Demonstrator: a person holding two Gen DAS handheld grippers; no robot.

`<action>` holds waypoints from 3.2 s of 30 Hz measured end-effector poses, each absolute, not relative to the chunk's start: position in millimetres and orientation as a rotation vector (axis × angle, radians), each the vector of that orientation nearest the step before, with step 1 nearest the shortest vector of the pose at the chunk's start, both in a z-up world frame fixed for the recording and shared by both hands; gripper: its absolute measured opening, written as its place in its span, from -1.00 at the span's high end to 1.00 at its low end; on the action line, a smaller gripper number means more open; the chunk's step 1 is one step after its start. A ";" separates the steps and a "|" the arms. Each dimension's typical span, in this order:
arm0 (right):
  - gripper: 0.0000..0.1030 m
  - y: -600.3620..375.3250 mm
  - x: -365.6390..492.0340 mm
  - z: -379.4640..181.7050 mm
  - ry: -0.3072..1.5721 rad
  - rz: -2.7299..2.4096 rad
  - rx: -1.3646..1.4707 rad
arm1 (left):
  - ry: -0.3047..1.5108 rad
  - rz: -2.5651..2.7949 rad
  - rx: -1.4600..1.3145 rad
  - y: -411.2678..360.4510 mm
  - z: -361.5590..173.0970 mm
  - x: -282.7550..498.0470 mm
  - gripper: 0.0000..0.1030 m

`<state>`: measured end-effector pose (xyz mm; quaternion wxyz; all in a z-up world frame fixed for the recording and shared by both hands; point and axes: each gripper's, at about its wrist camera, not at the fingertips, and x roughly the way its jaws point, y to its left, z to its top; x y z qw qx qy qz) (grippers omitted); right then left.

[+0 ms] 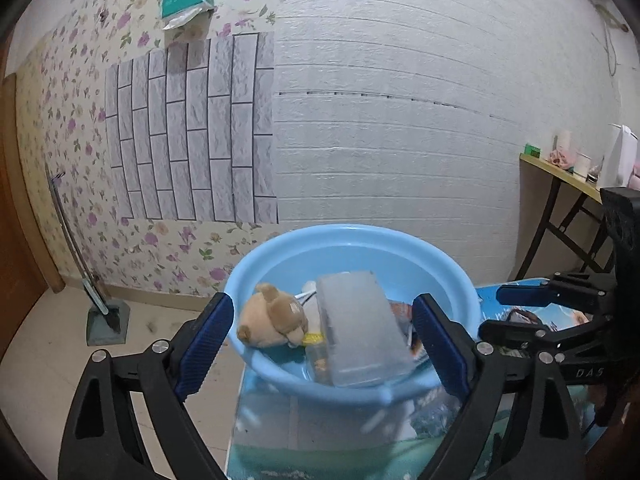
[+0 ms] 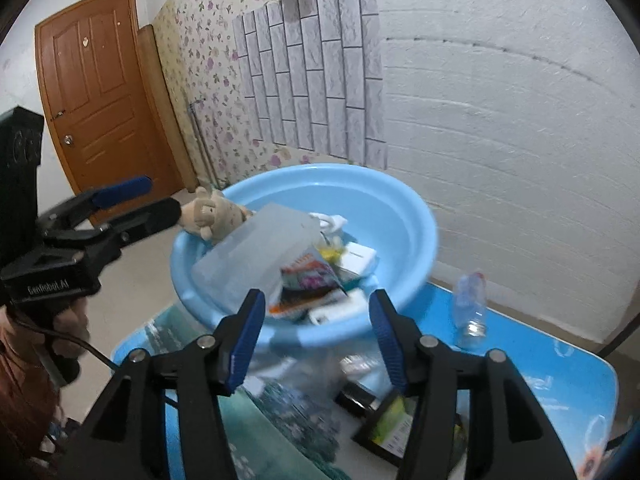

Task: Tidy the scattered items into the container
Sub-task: 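Open both tools to drop the plush dog and snack bag into the basin, then move the left tool to the clear cotton swab bag while the right tool moves to the dark green bottle, then grasp and lift the cotton swab bag with the left tool while the right tool grips the green bottle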

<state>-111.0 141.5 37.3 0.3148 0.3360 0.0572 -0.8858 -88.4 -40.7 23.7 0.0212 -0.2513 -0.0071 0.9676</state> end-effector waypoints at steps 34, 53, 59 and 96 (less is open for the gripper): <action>-0.35 241.1 -66.3 -25.1 -0.025 -2.476 1.169 | 0.097 2.720 -0.966 49.1 -47.0 -53.0 -0.48; -0.77 205.8 -92.1 -43.5 0.053 -2.481 1.273 | 0.241 2.636 -1.113 62.7 -83.7 -100.6 0.36; -0.85 201.2 -99.4 -50.0 0.035 -2.482 1.322 | 0.239 2.598 -1.103 63.4 -87.0 -100.3 0.76; -0.84 220.0 -41.7 -48.8 0.077 -2.433 1.313 | 0.178 2.590 -1.107 48.4 -68.3 -23.8 0.88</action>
